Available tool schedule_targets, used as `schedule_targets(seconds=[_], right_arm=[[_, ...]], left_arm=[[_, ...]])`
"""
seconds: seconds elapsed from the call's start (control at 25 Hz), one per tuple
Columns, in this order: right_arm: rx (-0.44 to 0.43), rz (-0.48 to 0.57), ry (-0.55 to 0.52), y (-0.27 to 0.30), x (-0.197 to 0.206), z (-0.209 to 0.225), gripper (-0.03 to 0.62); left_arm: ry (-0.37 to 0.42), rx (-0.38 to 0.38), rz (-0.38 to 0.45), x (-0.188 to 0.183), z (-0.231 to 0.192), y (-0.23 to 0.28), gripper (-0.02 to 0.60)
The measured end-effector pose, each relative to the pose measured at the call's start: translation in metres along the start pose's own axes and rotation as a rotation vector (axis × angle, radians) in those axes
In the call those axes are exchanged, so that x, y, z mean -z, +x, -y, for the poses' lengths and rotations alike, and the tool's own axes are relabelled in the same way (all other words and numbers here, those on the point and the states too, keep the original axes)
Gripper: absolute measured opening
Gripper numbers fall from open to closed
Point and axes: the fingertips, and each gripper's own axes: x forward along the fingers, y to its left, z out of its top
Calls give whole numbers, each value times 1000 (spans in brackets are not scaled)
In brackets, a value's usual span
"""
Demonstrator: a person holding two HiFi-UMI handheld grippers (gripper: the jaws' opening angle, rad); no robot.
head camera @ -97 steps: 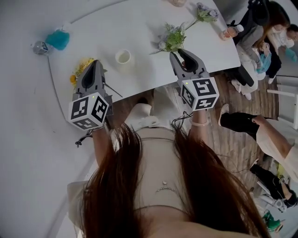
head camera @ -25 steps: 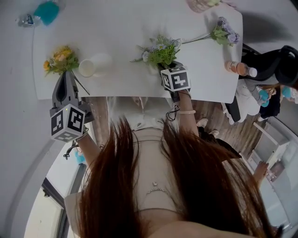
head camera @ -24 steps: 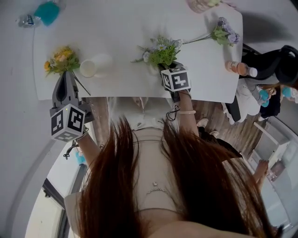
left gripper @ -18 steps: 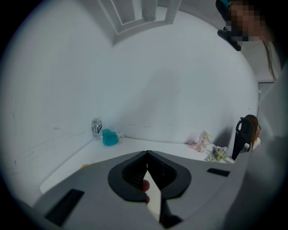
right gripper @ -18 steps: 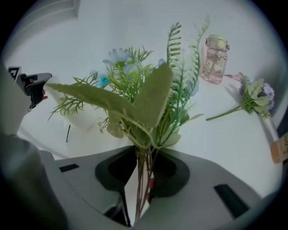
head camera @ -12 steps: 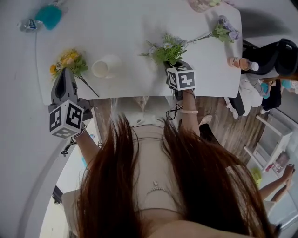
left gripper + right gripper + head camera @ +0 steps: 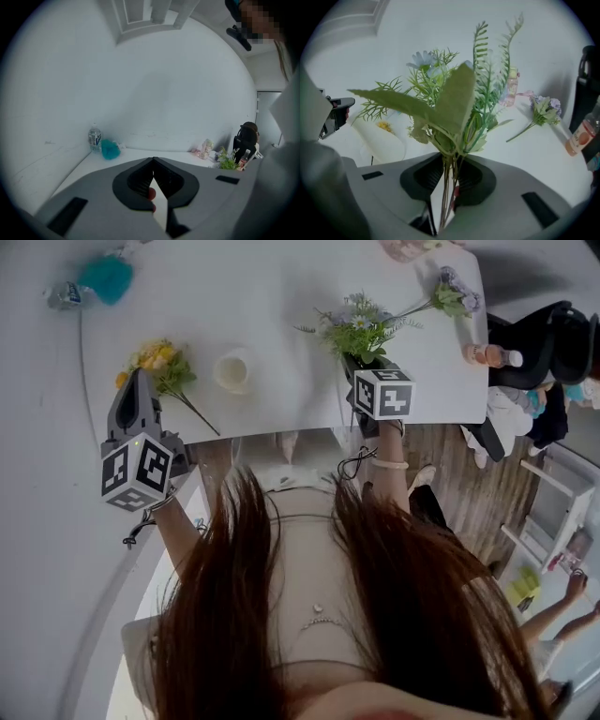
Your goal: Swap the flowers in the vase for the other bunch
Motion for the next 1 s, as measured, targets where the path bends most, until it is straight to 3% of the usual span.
schedule_targets(seconds=[0.56, 1.0], right_arm=[[64, 265, 102, -52, -60, -42, 83], [83, 431, 159, -87, -73, -96, 83]], left_arm=[[15, 127, 4, -8, -34, -6, 3], [48, 194, 10, -9, -73, -36, 3]])
